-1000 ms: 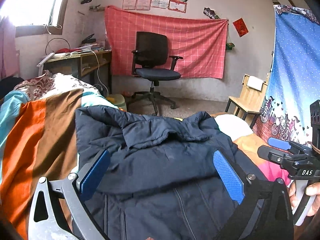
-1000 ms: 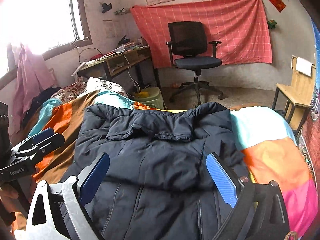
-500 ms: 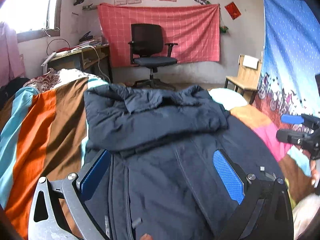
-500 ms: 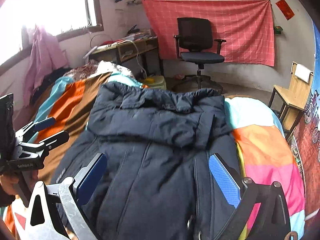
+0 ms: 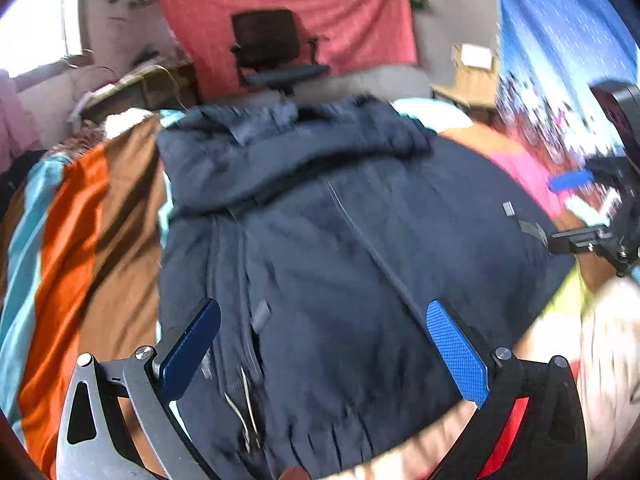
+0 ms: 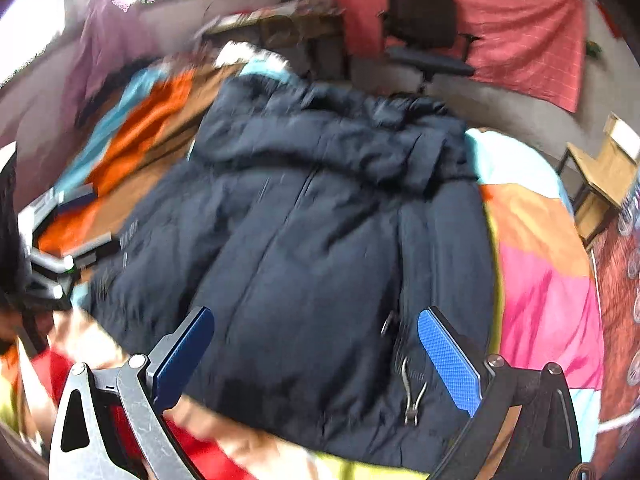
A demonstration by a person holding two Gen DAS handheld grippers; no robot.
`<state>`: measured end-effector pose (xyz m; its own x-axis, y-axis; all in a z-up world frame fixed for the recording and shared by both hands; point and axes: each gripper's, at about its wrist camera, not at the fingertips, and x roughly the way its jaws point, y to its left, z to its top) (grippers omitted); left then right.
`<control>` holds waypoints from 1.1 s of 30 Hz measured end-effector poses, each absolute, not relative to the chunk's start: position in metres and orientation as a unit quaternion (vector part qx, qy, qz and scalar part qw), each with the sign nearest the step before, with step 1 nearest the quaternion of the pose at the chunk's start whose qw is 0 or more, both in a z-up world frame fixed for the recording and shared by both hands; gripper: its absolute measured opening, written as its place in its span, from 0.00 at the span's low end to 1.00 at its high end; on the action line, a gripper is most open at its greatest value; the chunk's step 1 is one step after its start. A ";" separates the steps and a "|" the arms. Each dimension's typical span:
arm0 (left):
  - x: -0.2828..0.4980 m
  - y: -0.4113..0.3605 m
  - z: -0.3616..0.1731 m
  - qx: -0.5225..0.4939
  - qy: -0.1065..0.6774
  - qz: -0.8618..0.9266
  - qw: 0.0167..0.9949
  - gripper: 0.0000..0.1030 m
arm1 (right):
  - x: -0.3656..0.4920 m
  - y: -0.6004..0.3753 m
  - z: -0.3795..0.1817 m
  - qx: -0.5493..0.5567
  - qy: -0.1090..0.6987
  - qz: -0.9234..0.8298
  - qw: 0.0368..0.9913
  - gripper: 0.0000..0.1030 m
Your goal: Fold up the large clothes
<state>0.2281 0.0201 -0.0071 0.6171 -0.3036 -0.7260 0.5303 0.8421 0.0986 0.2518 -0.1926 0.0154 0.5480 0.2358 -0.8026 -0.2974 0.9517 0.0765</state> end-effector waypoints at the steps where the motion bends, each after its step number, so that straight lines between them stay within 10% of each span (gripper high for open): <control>1: 0.222 0.021 -0.011 0.161 0.371 -0.238 0.883 0.98 | 0.249 -0.189 0.011 -0.047 0.459 0.156 0.873 1.00; 33: 0.170 0.046 -0.113 0.294 0.376 -0.138 0.868 0.98 | 0.203 -0.176 -0.131 -0.346 0.615 0.037 0.707 0.98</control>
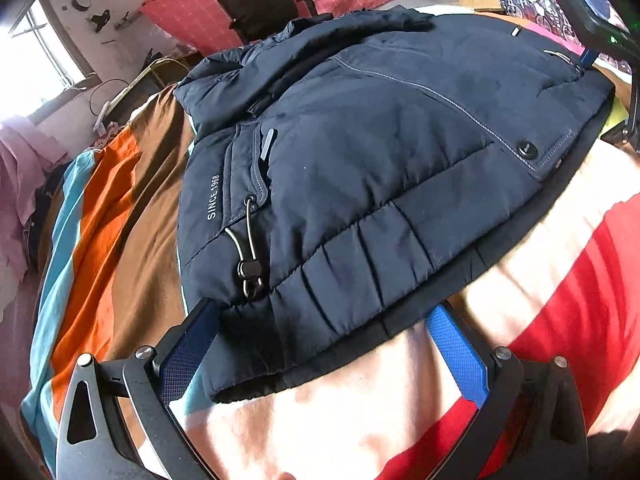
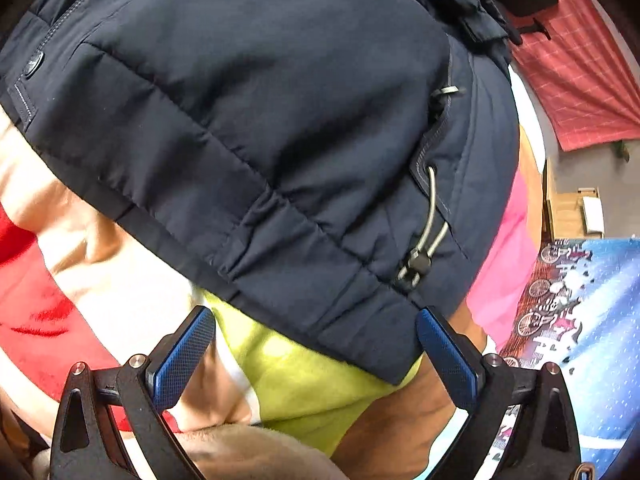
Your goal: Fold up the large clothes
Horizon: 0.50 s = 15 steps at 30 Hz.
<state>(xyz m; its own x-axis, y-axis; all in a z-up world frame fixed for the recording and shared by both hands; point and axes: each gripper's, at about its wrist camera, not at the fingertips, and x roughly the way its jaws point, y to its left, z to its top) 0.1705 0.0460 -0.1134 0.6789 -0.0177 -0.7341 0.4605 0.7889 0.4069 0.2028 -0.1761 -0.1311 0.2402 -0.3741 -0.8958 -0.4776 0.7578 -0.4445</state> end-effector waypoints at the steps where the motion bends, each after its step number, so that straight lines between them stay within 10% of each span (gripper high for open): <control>1: 0.172 0.046 -0.113 0.290 0.373 -0.138 0.870 0.98 | 0.202 -0.174 -0.132 -0.351 0.610 0.039 0.709 0.98; 5: 0.170 0.044 -0.109 0.276 0.367 -0.138 0.878 0.95 | 0.201 -0.171 -0.134 -0.364 0.597 0.051 0.713 0.86; 15: 0.164 0.038 -0.099 0.261 0.351 -0.146 0.887 0.44 | 0.205 -0.179 -0.114 -0.310 0.577 0.095 0.749 0.36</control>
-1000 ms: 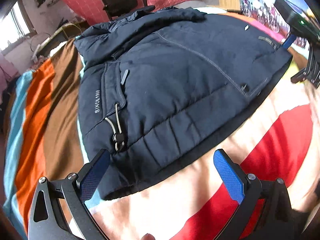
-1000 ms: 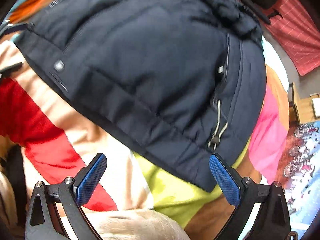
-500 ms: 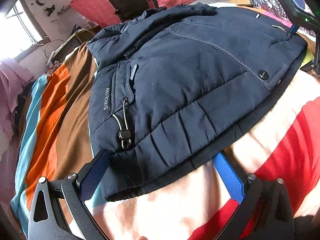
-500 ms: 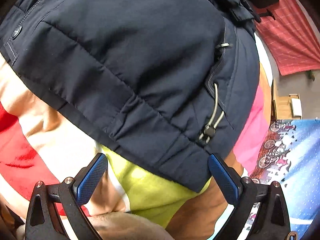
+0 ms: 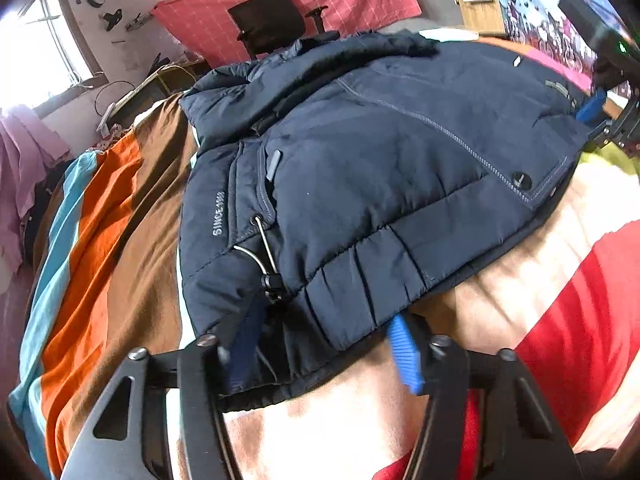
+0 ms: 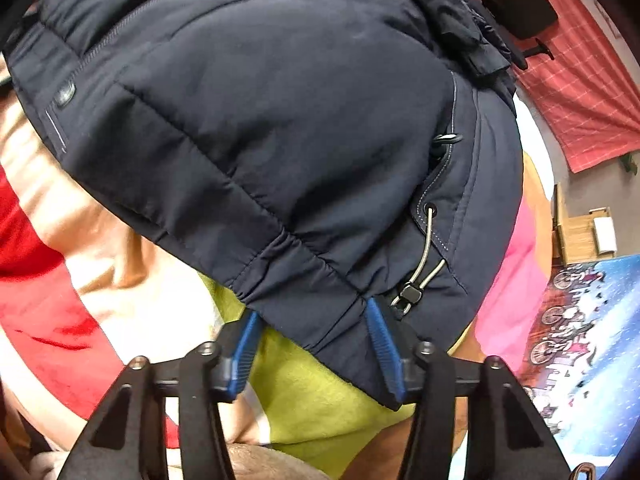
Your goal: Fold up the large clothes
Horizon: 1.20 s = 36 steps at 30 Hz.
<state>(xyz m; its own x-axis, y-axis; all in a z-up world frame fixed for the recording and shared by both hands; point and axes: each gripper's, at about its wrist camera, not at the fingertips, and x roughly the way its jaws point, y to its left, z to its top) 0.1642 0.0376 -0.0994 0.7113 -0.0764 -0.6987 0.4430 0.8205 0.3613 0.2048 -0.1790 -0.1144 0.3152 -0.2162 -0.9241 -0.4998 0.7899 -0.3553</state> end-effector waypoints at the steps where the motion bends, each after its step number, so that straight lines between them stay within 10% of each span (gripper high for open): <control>1: 0.163 0.038 -0.096 0.255 0.349 -0.163 0.887 0.30 | 0.205 -0.181 -0.112 -0.305 0.576 0.102 0.752 0.32; 10: 0.160 0.031 -0.074 0.254 0.325 -0.181 0.893 0.11 | 0.187 -0.160 -0.091 -0.287 0.533 0.125 0.786 0.05; 36: 0.219 0.027 0.042 0.131 0.268 -0.187 0.936 0.04 | 0.205 -0.187 0.014 -0.132 0.389 0.108 0.905 0.07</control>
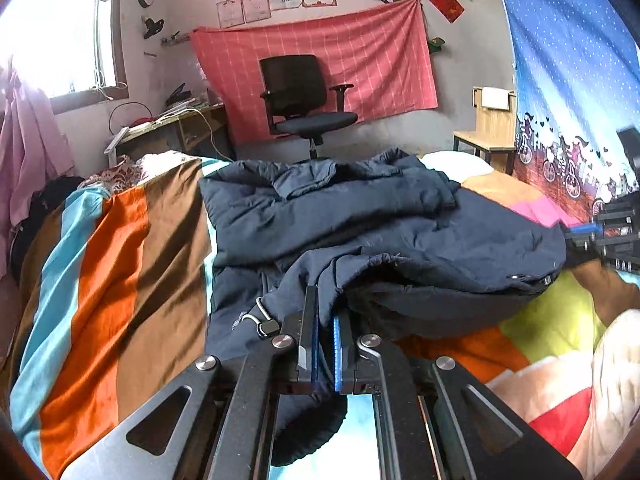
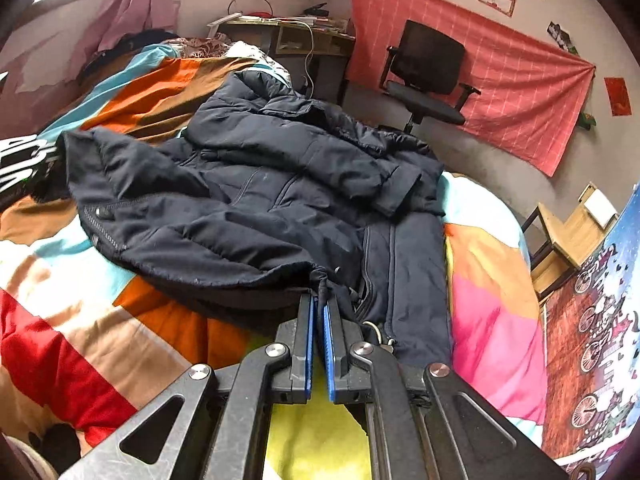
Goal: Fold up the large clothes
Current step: 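Grasp the jacket hem with both tools and lift it toward the collar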
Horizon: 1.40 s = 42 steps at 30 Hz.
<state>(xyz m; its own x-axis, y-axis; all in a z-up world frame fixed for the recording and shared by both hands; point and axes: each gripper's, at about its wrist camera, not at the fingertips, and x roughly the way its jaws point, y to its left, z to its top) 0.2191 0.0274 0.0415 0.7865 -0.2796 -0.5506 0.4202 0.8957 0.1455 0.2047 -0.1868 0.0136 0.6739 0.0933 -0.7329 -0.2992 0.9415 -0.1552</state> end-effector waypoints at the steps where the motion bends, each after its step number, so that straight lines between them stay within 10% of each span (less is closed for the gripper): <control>1: 0.221 0.027 0.043 0.131 0.267 -0.188 0.936 0.04 | 0.204 -0.188 0.011 -0.133 0.394 0.108 0.903 0.08; 20: 0.288 0.024 0.097 0.142 0.213 -0.163 0.953 0.03 | 0.241 -0.185 0.056 -0.220 0.316 0.074 0.920 0.05; 42: 0.523 0.001 0.089 0.140 0.213 -0.029 0.966 0.03 | 0.529 -0.178 0.091 -0.260 0.268 0.002 0.928 0.04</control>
